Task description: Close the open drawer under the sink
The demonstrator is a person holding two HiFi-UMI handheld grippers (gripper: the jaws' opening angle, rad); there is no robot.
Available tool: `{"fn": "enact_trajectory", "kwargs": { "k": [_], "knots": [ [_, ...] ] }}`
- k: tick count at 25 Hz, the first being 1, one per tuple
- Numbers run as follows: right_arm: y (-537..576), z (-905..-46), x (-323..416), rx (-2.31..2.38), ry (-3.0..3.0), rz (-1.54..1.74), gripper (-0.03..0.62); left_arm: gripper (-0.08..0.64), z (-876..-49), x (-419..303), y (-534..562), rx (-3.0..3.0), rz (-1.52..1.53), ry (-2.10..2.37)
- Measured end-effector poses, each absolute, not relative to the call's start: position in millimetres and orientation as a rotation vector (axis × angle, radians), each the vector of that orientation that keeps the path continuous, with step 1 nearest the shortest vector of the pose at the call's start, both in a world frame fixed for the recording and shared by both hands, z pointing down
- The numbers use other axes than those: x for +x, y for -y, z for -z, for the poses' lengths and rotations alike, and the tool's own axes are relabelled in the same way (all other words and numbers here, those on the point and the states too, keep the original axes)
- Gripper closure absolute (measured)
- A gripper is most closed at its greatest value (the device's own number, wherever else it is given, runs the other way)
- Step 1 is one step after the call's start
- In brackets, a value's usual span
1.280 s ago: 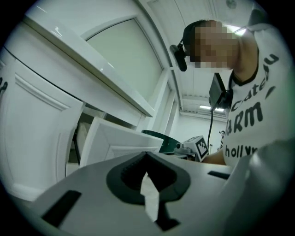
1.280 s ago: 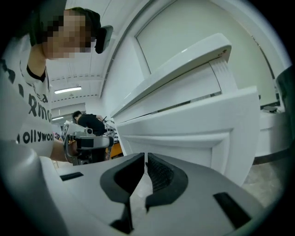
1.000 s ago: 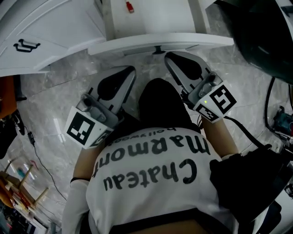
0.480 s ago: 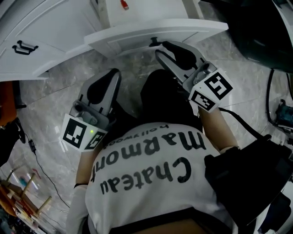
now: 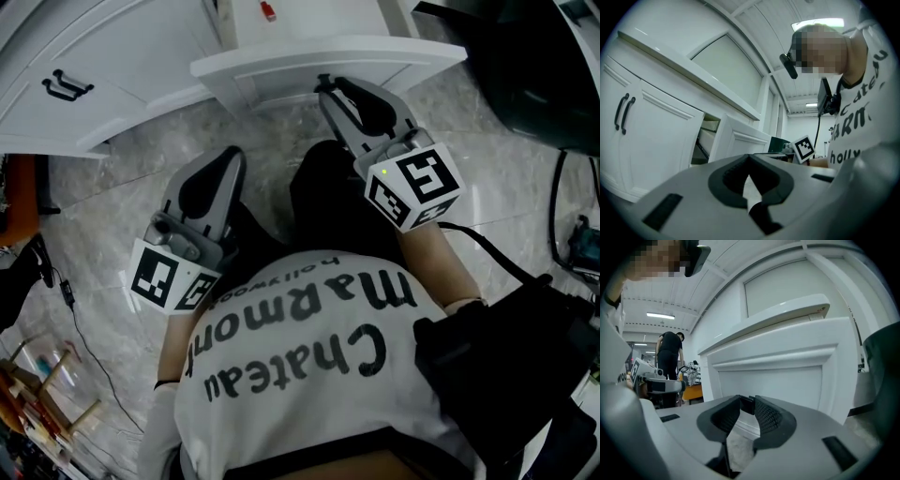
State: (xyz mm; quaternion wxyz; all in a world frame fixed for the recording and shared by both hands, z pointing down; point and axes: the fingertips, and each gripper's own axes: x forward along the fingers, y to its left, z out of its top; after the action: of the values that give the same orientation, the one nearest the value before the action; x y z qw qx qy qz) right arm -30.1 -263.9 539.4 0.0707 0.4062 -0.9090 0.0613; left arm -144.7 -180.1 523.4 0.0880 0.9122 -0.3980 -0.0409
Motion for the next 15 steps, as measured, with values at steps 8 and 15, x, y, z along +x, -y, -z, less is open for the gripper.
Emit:
{"fn": "enact_trajectory", "kwargs": {
  "k": [8,15],
  "knots": [
    [261.3,-538.1,-28.1,1.269,2.689,-0.133,0.501,0.552,-530.9,-141.2,168.9,2.69,0.125,1.199],
    [266.7,-539.4,-30.4,1.311,2.653,-0.075,0.505,0.552,-532.0,-140.1,172.6,2.689,0.112,1.204]
  ]
}}
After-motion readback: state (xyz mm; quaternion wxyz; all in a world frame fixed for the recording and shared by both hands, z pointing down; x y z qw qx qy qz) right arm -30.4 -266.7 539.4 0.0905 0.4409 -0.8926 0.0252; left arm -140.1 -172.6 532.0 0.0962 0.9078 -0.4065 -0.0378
